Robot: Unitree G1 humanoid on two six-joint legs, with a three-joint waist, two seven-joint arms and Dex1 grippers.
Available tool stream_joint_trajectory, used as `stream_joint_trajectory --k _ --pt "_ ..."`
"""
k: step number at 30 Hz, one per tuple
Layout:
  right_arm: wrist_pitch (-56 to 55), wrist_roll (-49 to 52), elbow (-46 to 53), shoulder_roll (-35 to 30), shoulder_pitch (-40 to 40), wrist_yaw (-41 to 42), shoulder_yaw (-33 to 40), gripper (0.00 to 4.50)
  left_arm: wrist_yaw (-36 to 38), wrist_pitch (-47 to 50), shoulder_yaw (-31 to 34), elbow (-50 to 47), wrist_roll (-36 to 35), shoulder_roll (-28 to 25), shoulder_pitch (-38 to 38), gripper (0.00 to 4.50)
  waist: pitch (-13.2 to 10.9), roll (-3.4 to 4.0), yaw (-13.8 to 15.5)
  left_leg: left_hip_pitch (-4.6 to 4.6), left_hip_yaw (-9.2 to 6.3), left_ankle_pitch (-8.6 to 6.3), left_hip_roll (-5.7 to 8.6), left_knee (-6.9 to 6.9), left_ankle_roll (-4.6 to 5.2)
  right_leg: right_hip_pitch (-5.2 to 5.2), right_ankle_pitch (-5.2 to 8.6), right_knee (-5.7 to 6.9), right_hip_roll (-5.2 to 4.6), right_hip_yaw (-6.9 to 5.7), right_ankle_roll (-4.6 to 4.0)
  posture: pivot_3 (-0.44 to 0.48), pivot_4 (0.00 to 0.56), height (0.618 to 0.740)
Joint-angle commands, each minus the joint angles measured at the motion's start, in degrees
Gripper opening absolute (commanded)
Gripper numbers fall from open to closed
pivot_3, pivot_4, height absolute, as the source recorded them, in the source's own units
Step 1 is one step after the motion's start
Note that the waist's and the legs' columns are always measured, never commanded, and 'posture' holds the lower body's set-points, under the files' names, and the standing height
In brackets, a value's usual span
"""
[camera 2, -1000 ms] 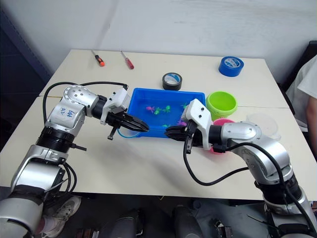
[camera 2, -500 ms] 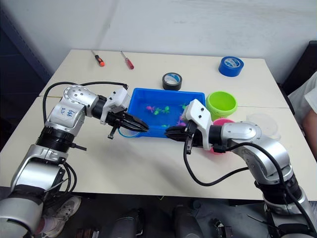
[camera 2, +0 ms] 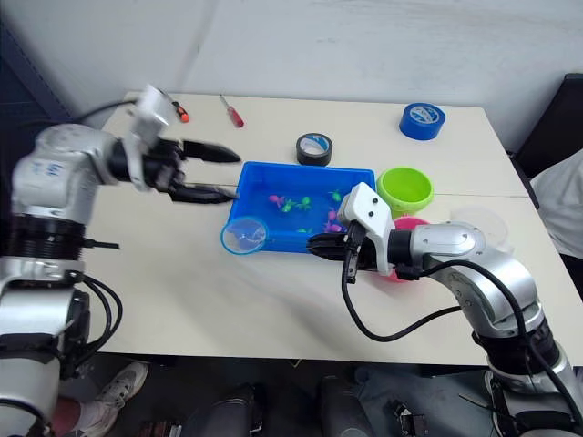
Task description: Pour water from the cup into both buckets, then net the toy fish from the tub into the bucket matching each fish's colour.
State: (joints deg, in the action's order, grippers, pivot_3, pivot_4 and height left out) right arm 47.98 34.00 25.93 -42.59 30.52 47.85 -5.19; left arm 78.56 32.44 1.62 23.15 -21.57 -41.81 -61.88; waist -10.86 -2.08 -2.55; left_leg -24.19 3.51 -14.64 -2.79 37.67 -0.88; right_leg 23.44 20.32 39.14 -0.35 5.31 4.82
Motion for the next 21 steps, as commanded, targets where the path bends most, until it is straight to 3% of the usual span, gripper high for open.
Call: stream_joint_trajectory --k 1,6,10,21 --pt "4.0 1.6 2.6 -2.1 -0.2 -2.7 5.3 0.0 -1.8 -0.4 4.5 2.2 -0.4 -5.1 -1.6 4.47 0.0 0.01 -0.2 0.0 0.01 0.0 0.0 0.0 0.0 0.0 0.0 0.01 -0.01 0.01 0.0 0.0 0.15 0.734" --pt "11.1 3.1 2.0 -3.0 1.6 -7.0 8.6 0.0 -3.7 -5.1 5.4 3.8 1.2 -7.9 1.1 4.47 0.0 0.01 -0.5 0.02 0.01 0.02 0.0 0.0 -0.03 0.01 0.0 0.06 -0.04 0.0 -0.01 0.0 0.15 0.734" --pt "10.7 -2.9 -0.3 -4.8 4.0 -11.2 6.8 0.0 -5.0 -5.2 6.2 1.9 0.1 -7.3 4.2 4.47 0.0 0.02 -0.6 0.0 0.04 0.04 0.02 0.03 -0.03 0.04 0.0 0.08 -0.06 0.03 0.0 0.0 0.15 0.734" --pt "-6.2 -25.4 -9.2 -8.8 7.9 -12.5 -6.7 0.0 -6.5 -4.8 7.3 -6.3 -1.7 -7.1 14.6 4.47 0.0 0.03 -0.9 0.0 0.32 0.05 0.01 0.01 -0.03 0.27 0.01 0.28 0.02 0.53 0.0 0.0 0.15 0.734"
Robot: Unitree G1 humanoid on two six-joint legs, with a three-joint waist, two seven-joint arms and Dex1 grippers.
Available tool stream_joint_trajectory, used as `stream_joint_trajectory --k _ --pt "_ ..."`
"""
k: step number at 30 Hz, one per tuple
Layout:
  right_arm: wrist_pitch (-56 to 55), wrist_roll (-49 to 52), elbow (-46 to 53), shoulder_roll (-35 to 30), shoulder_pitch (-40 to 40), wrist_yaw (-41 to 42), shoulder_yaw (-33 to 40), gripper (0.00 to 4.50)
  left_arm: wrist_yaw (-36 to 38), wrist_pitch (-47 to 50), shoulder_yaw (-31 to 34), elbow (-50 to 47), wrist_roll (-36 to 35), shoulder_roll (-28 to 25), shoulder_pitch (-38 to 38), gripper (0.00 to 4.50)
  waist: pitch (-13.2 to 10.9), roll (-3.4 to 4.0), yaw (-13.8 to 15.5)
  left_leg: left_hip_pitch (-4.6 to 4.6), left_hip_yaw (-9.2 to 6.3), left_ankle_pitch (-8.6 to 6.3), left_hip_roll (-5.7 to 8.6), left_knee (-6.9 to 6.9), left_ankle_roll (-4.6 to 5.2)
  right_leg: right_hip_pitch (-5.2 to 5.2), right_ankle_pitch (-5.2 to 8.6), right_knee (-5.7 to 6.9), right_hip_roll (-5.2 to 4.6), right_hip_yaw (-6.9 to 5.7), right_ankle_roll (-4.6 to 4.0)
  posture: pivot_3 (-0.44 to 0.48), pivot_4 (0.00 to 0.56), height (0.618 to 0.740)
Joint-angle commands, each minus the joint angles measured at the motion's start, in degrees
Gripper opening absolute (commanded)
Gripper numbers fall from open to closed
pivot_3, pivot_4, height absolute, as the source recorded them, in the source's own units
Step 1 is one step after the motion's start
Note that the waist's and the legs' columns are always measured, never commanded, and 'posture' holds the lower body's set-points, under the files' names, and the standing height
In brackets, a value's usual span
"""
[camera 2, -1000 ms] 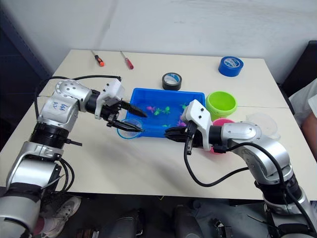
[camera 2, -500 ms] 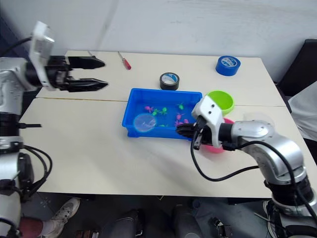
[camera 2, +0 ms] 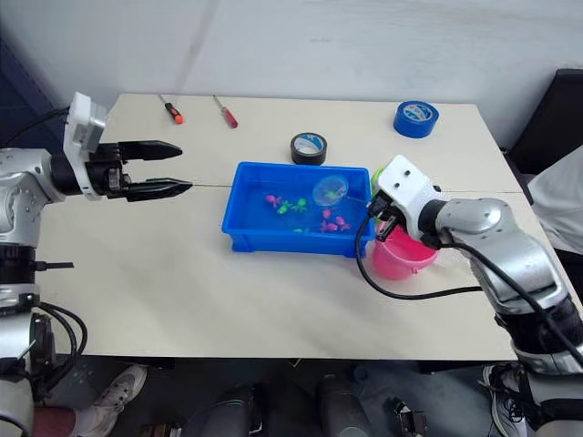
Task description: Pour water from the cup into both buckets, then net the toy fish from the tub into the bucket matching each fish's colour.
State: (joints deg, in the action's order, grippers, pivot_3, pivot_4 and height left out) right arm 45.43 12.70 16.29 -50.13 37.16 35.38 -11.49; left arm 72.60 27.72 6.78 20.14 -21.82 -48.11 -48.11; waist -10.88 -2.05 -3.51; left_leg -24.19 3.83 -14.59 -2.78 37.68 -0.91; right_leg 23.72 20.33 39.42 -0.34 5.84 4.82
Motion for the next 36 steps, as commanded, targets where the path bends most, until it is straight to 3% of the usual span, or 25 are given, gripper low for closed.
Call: stream_joint_trajectory --k 1,16,36 --pt "-4.5 -5.5 -0.1 -1.4 1.3 0.2 -1.0 0.0 -0.8 0.0 2.1 -3.9 -1.7 -0.8 1.4 4.47 0.0 0.0 0.1 0.0 0.0 0.0 -0.01 0.0 0.0 0.01 0.0 -0.01 0.01 0.04 0.0 0.0 0.15 0.734" --pt "-13.5 -21.5 -2.4 -6.8 -1.0 5.5 -5.1 0.0 -0.4 1.3 1.1 -8.4 -3.5 -1.0 4.5 4.47 0.0 0.0 0.2 0.01 0.04 0.0 0.02 0.03 0.0 0.0 0.0 -0.01 0.01 0.05 0.0 0.0 0.15 0.734" --pt "-18.7 -32.3 -2.3 -3.4 -2.1 10.9 -8.0 0.0 -2.3 3.6 2.1 -11.4 -5.4 -1.1 5.7 4.47 0.0 0.0 0.1 0.03 0.06 0.01 0.0 0.06 -0.02 -0.01 0.0 0.03 0.04 0.03 0.01 0.0 0.15 0.734"
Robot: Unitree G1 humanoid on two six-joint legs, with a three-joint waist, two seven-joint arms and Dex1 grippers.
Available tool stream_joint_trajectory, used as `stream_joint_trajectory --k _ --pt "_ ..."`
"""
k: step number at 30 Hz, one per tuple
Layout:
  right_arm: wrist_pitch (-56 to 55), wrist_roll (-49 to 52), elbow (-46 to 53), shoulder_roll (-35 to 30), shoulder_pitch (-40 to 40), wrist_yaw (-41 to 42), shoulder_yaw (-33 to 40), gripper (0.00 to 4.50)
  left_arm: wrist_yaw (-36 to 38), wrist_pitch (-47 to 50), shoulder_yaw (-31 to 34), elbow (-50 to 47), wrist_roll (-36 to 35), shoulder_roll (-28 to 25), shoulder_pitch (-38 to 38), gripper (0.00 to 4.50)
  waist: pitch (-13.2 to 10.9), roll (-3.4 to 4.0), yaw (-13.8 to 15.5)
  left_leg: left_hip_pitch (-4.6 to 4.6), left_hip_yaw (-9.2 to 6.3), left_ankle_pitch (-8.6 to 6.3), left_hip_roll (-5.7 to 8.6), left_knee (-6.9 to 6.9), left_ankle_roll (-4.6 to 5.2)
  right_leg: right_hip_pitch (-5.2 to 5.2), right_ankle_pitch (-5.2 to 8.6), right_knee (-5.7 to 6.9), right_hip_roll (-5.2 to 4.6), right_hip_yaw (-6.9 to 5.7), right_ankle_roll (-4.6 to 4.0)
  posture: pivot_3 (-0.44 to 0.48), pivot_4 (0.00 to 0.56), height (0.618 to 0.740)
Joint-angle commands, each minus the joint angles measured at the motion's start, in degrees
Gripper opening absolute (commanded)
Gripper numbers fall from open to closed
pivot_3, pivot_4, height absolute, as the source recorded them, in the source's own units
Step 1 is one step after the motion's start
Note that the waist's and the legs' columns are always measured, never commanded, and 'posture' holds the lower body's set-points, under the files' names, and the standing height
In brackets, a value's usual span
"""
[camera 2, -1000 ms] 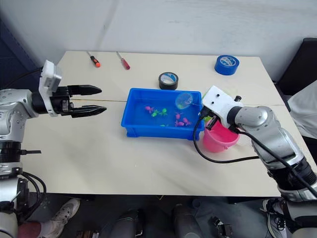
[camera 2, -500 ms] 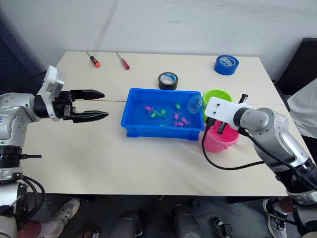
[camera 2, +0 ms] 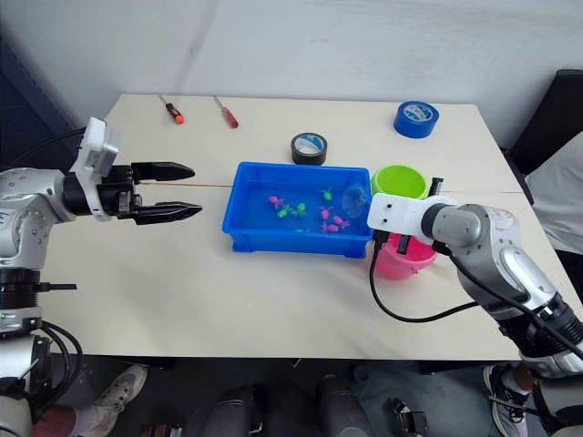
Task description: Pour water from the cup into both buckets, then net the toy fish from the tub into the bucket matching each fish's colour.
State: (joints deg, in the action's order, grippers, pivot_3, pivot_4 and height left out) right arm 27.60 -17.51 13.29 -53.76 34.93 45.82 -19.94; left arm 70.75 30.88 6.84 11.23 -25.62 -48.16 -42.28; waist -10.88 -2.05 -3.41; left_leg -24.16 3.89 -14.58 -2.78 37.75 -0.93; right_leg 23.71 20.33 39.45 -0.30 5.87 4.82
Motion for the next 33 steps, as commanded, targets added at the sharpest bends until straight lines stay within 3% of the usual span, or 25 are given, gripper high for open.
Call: stream_joint_trajectory --k 1,14,33 --pt "-0.9 -2.5 0.8 0.6 0.2 0.6 0.4 0.0 -0.5 0.5 2.1 -2.6 -1.7 -1.0 -0.1 4.47 0.0 0.0 0.0 0.0 0.0 0.0 0.0 0.0 0.0 0.0 0.0 0.01 0.0 -0.01 0.0 0.0 0.15 0.734" --pt "0.6 -3.7 2.3 3.8 -1.1 3.7 1.2 0.0 -1.4 1.7 2.8 -3.7 -2.6 -1.5 0.0 4.47 0.0 0.0 0.0 0.01 0.0 0.01 0.01 0.02 -0.02 -0.01 0.0 0.03 0.0 -0.03 0.0 0.0 0.15 0.734" --pt "19.8 3.2 6.4 10.2 0.3 5.0 8.1 0.0 -1.7 2.2 3.0 -3.8 -2.6 -1.7 0.1 4.47 0.0 0.0 0.0 0.01 -0.01 0.02 0.01 0.06 -0.04 -0.02 0.0 0.06 0.0 -0.13 0.0 0.0 0.15 0.734"
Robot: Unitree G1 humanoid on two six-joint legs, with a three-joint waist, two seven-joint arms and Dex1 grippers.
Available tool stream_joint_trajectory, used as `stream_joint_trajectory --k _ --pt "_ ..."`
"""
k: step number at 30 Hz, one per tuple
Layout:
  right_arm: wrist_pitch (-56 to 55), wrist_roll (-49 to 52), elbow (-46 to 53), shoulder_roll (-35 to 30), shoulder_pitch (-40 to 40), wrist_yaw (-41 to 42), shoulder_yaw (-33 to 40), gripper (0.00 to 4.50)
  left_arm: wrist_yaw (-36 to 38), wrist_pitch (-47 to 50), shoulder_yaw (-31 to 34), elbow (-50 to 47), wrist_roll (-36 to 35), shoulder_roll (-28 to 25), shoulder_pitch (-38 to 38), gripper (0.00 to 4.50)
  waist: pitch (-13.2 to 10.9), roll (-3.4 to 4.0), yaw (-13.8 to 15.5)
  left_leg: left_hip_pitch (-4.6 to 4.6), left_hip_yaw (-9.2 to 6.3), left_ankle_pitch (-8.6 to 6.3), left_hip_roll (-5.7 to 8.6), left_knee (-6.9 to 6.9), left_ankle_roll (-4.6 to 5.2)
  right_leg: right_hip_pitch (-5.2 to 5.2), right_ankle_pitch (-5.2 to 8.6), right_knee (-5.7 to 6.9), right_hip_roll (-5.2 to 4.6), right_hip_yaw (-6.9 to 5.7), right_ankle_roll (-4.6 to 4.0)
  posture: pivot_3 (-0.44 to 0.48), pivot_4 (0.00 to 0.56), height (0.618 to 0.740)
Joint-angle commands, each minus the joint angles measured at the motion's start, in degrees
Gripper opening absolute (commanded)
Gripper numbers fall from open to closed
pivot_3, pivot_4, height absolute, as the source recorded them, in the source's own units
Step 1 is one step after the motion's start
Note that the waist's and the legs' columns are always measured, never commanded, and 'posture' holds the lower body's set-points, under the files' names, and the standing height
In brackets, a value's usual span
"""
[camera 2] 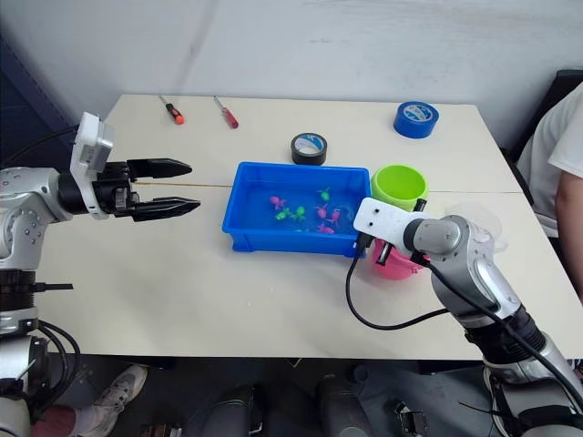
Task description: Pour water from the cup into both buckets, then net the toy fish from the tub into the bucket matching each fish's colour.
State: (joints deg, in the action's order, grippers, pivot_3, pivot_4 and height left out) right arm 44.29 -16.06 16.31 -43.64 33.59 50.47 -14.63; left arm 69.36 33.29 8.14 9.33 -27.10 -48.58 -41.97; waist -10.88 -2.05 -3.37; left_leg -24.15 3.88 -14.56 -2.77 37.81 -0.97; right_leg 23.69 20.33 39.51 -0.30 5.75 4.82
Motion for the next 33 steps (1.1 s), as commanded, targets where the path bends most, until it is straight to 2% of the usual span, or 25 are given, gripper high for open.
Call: stream_joint_trajectory --k 1,19,33 --pt "4.4 2.5 3.7 0.3 1.8 0.5 3.1 0.0 -0.3 -0.2 1.7 -1.8 -1.1 -1.2 -0.3 4.47 0.0 0.0 0.0 0.0 0.0 0.0 0.0 0.0 0.0 0.0 0.0 0.01 0.0 0.0 0.0 0.0 0.15 0.734" --pt "28.8 18.9 8.3 6.9 7.6 -3.7 9.4 0.0 -0.4 -0.4 1.3 -1.3 -0.8 -1.3 -0.7 4.47 0.0 0.0 0.0 -0.01 -0.03 0.0 0.0 0.0 0.0 0.0 0.0 0.0 -0.01 0.06 0.0 0.0 0.15 0.734" --pt "30.4 27.4 8.2 6.2 9.0 -7.7 13.6 0.0 1.5 -2.7 0.2 1.4 0.6 -2.2 -0.9 4.47 0.0 0.0 -0.1 -0.02 -0.03 -0.01 0.0 -0.02 0.02 0.0 0.0 -0.03 -0.01 0.1 0.0 0.0 0.15 0.734"
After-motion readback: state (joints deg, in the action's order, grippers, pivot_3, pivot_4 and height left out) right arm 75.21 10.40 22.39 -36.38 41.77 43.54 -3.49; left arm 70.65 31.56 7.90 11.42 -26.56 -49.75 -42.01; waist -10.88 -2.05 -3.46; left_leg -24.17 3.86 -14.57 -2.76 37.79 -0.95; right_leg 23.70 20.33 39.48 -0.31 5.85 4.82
